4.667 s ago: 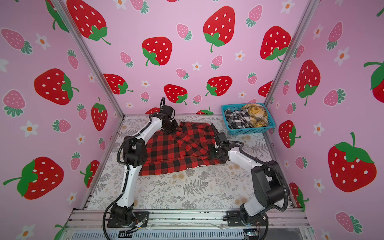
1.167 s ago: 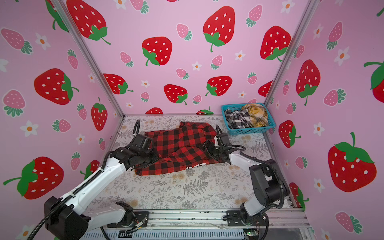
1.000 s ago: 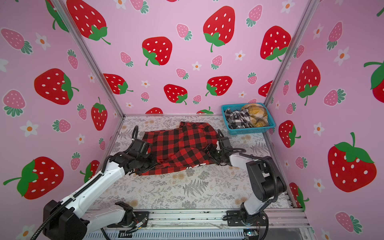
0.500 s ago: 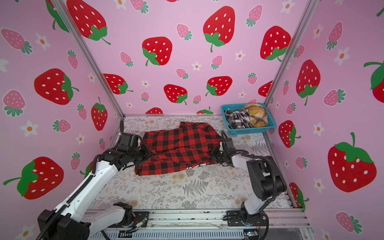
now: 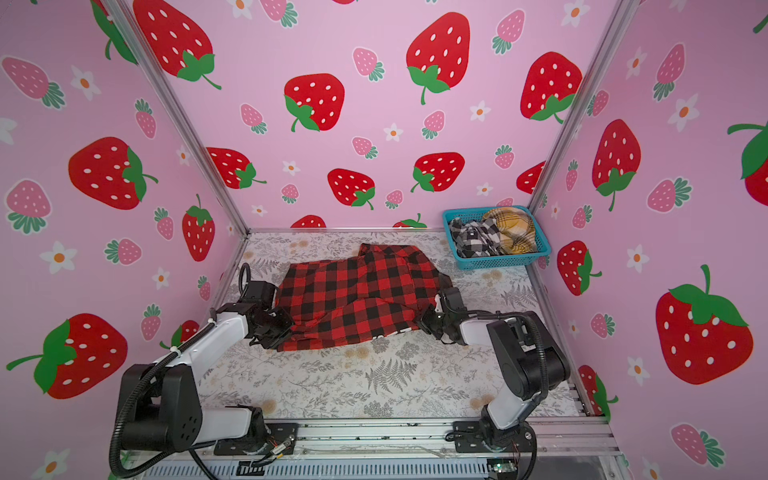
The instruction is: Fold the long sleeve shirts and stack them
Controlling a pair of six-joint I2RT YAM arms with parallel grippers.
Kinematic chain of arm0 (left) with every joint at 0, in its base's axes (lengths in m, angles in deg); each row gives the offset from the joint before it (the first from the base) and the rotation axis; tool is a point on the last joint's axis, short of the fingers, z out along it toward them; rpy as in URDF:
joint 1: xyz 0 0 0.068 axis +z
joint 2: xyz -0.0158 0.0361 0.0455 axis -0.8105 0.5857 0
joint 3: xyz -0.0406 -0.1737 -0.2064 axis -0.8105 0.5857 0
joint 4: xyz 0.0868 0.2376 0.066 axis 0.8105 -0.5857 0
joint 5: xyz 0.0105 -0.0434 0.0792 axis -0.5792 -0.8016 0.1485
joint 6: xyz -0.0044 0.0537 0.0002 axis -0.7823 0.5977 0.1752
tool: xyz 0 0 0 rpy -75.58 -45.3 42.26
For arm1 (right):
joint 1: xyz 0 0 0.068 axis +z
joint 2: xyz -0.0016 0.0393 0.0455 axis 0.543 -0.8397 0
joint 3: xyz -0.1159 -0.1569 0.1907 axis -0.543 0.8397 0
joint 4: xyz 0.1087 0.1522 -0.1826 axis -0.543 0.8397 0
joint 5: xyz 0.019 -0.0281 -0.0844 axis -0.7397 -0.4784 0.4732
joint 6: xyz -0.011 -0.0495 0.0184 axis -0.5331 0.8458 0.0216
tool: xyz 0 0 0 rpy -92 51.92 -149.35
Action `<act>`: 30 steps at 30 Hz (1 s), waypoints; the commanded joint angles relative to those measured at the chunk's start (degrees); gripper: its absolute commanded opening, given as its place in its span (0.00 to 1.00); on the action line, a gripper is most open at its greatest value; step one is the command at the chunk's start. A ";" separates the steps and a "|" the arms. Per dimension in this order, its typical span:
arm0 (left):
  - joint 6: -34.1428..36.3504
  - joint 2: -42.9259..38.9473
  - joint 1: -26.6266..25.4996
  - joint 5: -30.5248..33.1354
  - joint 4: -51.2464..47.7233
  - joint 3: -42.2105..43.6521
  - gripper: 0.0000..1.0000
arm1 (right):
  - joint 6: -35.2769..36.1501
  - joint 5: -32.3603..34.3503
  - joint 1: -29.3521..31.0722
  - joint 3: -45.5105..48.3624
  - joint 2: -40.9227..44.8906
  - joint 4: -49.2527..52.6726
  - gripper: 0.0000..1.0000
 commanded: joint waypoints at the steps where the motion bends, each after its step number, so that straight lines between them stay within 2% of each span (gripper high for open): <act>1: 1.81 1.61 0.92 3.17 1.32 0.23 0.00 | -3.00 -1.36 1.25 0.85 -1.86 -5.15 0.07; 6: 2.37 3.61 1.65 3.10 0.40 -3.28 0.00 | -3.59 -1.07 2.04 0.58 -0.09 -5.31 0.06; 13: 3.25 1.21 2.06 4.95 -0.75 -11.32 0.00 | -3.59 -0.69 2.15 -1.05 1.83 -3.76 0.06; 17: 4.13 1.14 3.45 6.63 0.05 -11.12 0.00 | -3.69 -0.46 3.00 -1.05 1.51 -4.03 0.06; 20: 3.53 3.38 4.25 6.63 1.12 -6.96 0.00 | -3.42 -0.11 4.15 -0.88 0.35 -4.29 0.13; 22: 2.26 4.86 5.15 5.01 2.39 -3.60 0.00 | -3.67 -0.11 4.56 0.08 0.24 -4.91 0.24; 23: 1.83 5.21 5.42 4.11 3.17 -2.21 0.04 | -3.84 -0.21 4.64 0.90 0.69 -5.55 0.31; 24: 1.39 5.50 5.46 3.73 3.64 -1.08 0.25 | -3.86 -0.18 4.70 1.62 1.61 -5.63 0.42; 25: 0.98 5.63 5.50 3.81 3.61 -0.31 0.40 | -3.41 0.03 4.65 2.12 2.71 -5.25 0.51; 27: 0.62 4.96 5.54 4.83 3.11 0.39 0.52 | -1.58 0.23 4.59 2.10 5.29 -2.53 0.65; 30: 0.44 3.60 5.82 7.84 -0.85 -2.02 0.62 | 5.09 0.50 4.56 -1.05 9.78 7.14 0.75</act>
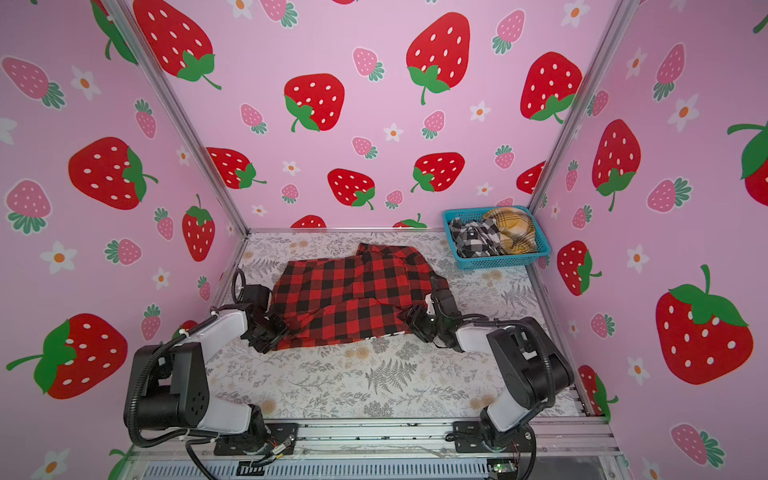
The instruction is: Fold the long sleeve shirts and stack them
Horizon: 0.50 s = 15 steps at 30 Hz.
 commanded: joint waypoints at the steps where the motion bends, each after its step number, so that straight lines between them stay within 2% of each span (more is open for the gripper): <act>1: -0.85 -2.51 0.43 4.29 -4.78 -4.64 0.64 | 7.61 1.35 0.08 -3.37 5.22 12.45 0.79; 3: -0.66 -3.25 0.41 5.56 -8.22 -8.32 0.65 | 12.58 2.82 0.08 -6.22 7.19 20.79 0.82; 5: -0.73 -3.63 0.13 6.62 -11.42 -11.98 0.65 | 17.31 5.49 0.08 -8.98 8.97 29.06 0.81; 9: -1.49 -4.33 -2.83 7.53 -14.42 -16.18 0.64 | 22.70 10.47 0.08 -14.22 9.47 37.07 0.71; 11: -2.00 -3.64 -4.75 7.06 -13.61 -16.63 0.58 | 24.34 11.57 0.08 -17.45 6.70 38.26 0.59; 14: -3.22 0.36 -7.02 2.68 -9.25 -16.22 0.52 | 25.75 12.59 0.13 -22.61 0.66 38.05 0.48; 15: -3.35 2.51 -7.46 0.79 -7.53 -16.29 0.46 | 25.79 13.08 0.11 -23.73 -1.76 37.07 0.43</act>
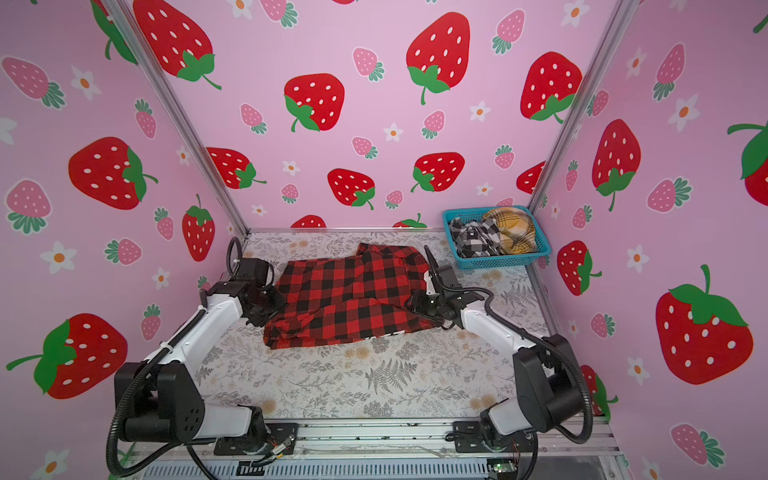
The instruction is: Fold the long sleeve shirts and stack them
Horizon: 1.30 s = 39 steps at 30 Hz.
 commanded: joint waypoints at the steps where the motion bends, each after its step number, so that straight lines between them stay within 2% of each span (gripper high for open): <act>1: -1.80 6.81 -1.67 -4.15 2.13 -1.03 0.41 | 3.63 3.74 0.17 -3.47 -6.86 2.30 0.40; 6: -2.05 14.75 -2.90 -5.75 5.51 -0.85 0.26 | 5.93 9.25 0.08 -7.51 -15.26 1.25 0.34; 11: -1.69 15.64 -2.93 -5.76 6.01 2.66 0.15 | 6.00 8.26 0.32 -3.37 -17.02 -0.36 0.31; 17: -0.56 12.74 -2.83 -3.64 5.13 9.83 0.07 | 2.26 5.62 0.37 11.43 -8.67 -1.69 0.30; 19: 0.13 11.63 -2.79 -4.32 4.50 11.99 0.01 | 0.63 4.61 0.41 16.21 -4.57 -1.94 0.30; 21: 0.48 9.25 -2.84 -4.71 2.90 13.44 0.00 | -0.84 3.87 0.43 20.18 -0.31 -1.89 0.30; 24: 0.01 5.20 -4.10 -6.52 1.21 14.35 0.00 | -1.63 3.58 0.43 22.66 4.21 -1.31 0.30; 27: -0.53 2.45 -6.73 -9.39 0.02 11.99 0.00 | 0.07 6.37 0.35 19.38 5.95 1.84 0.31; 28: -0.27 1.85 -7.23 -9.91 -0.51 10.18 0.02 | 0.80 7.18 0.27 17.58 6.11 2.95 0.32; 29: 0.17 1.34 -7.36 -10.08 -0.91 7.75 0.09 | 1.75 7.67 0.03 15.00 5.97 4.19 0.34; 32: 3.60 2.75 -6.68 -8.84 -2.13 -3.42 0.40 | 4.49 9.10 -0.52 6.05 4.79 7.84 0.41; 33: 5.43 4.71 -6.38 -6.30 -2.83 -8.05 0.49 | 5.53 9.73 -0.77 2.72 3.94 9.15 0.45; 34: 6.91 7.01 -5.82 -5.18 -3.26 -12.39 0.55 | 6.40 10.32 -1.01 -0.46 2.99 10.23 0.48; 36: 10.01 13.89 -3.98 -4.18 -3.61 -21.38 0.62 | 8.02 11.47 -1.48 -7.08 0.64 12.48 0.51; 38: 11.29 21.87 -1.89 -4.26 -6.04 -30.53 0.61 | 8.72 11.78 -1.84 -12.00 -1.42 13.71 0.51; 39: 11.87 26.48 -0.94 -4.79 -7.85 -35.29 0.59 | 8.81 11.62 -1.93 -14.12 -2.38 14.15 0.54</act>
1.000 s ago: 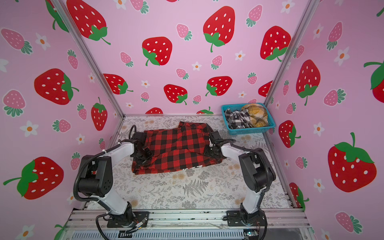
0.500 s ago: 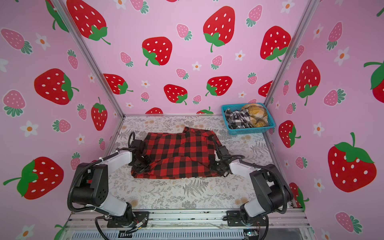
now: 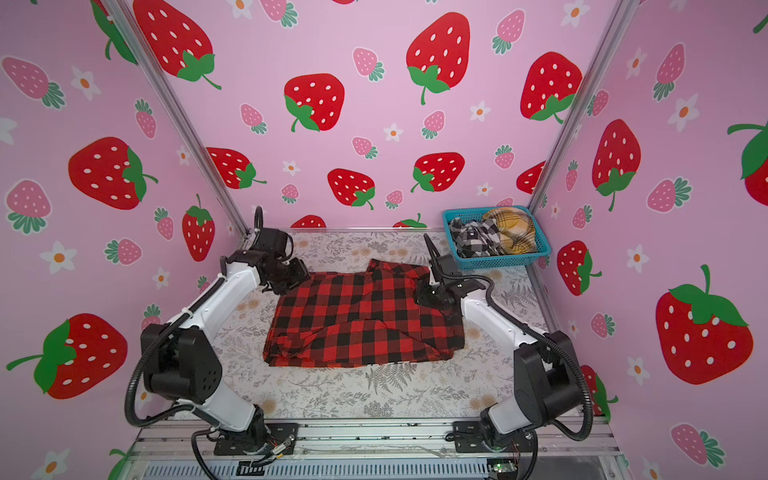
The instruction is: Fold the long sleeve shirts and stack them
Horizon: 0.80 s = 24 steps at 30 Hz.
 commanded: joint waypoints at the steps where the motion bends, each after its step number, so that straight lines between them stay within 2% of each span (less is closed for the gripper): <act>1: 4.58 13.12 3.31 1.82 -6.93 -11.98 0.58 | 2.51 1.99 -0.63 -5.76 -2.87 5.55 0.55; 5: 6.75 25.91 5.38 3.60 -13.29 -27.11 0.58 | 1.68 0.73 -0.72 -8.47 -3.70 5.21 0.56; 11: 7.90 35.62 7.65 -0.10 -15.21 -36.92 0.58 | 0.36 -0.89 -0.72 -4.27 -2.21 3.28 0.56; 19: 7.20 39.61 8.23 -5.51 -11.43 -35.82 0.54 | -0.49 -1.05 -0.80 3.17 0.86 2.34 0.56; 22: 6.56 40.47 8.20 -6.74 -11.02 -35.13 0.46 | -0.45 -0.83 -0.80 4.61 1.38 2.45 0.56; 24: 6.15 40.17 8.16 -7.16 -10.51 -33.87 0.33 | -0.45 -0.72 -1.02 4.98 1.59 2.56 0.56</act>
